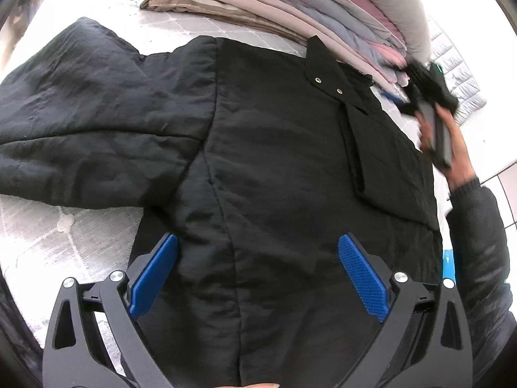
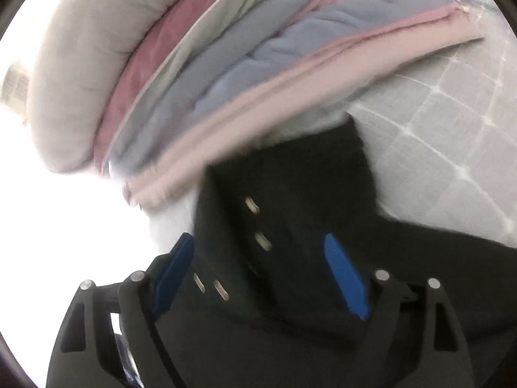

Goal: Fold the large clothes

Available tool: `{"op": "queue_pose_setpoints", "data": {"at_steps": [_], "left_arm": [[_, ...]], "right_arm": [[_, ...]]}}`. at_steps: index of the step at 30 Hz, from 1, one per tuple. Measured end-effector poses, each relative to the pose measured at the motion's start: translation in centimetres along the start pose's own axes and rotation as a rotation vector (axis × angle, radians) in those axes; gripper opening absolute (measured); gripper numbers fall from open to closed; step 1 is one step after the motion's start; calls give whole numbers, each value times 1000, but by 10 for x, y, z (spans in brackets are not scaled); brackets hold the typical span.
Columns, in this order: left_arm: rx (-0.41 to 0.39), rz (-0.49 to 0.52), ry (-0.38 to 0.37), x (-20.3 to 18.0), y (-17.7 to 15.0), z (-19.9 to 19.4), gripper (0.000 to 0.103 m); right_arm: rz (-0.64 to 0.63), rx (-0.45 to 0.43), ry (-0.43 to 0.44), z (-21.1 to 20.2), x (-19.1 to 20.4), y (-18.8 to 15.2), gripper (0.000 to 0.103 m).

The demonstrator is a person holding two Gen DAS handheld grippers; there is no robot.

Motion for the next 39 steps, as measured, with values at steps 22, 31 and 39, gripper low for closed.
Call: {"op": "queue_pose_setpoints", "data": {"at_steps": [22,31,39], "left_arm": [[9,14,-169,9,-22,-32,96],[15,35,-136,6,-26,-28,96],[32,42,-100,1,-22,-12,96]], "right_arm": [[115,108,-599,70,29,17,8],[285,24,-218,-27,-35,-22,8],[328,83,-59,-24,-86,-43,30]]}}
Point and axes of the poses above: each gripper's, at about its wrist camera, not at the fingertips, and z roughly the way its jaws point, x to its left, y to its top, the point moved 3 cm from there along z, roughly the way its jaws point, and after that the axes turned 1 degree about -y, right-handed, at the moved point
